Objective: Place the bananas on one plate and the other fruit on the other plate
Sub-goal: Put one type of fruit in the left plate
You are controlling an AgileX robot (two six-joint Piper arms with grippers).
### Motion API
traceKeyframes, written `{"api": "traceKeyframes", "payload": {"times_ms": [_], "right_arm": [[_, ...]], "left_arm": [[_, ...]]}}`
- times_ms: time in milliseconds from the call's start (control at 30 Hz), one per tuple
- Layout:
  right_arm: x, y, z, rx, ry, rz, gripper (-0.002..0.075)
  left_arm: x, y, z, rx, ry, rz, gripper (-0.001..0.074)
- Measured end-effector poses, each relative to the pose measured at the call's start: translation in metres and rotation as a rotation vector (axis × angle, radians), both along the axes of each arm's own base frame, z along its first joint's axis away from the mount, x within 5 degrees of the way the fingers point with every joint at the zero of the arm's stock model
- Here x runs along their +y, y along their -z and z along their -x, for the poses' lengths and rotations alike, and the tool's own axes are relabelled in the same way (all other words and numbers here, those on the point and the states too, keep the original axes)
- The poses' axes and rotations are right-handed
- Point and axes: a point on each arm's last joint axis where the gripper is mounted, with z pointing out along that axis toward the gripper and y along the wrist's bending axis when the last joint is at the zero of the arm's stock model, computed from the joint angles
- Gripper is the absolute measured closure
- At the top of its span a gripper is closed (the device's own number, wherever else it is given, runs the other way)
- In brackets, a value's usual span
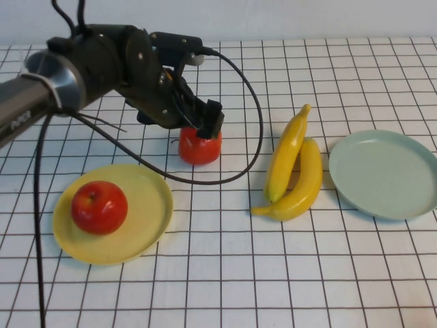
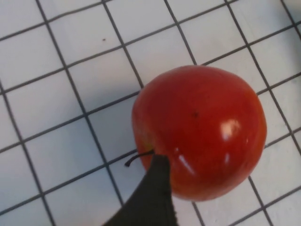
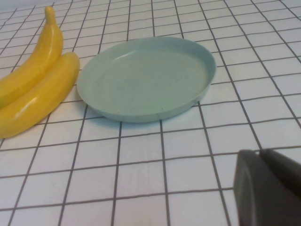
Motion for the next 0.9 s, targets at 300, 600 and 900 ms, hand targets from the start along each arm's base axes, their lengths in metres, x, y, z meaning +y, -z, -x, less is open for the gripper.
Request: {"api": "traceKeyframes", "payload": {"times_ms": [300,600,900], "right_arm": [[0.000,0.000,0.000,0.000,0.000,0.000,0.0742],[0.000,0.000,0.000,0.000,0.000,0.000,0.0742],[0.000,0.000,0.000,0.000,0.000,0.000,0.0742]], "left_arm": [[-0.025,0.020,-0.020,-0.019,0.018,-0.025,0.0066],[-0.025,0.042,-0.025,0.012,0.019,-0.090,0.0066],[-0.024,0.050,-0.027,0.027,-0.001,-0.100,0.0066]]}}
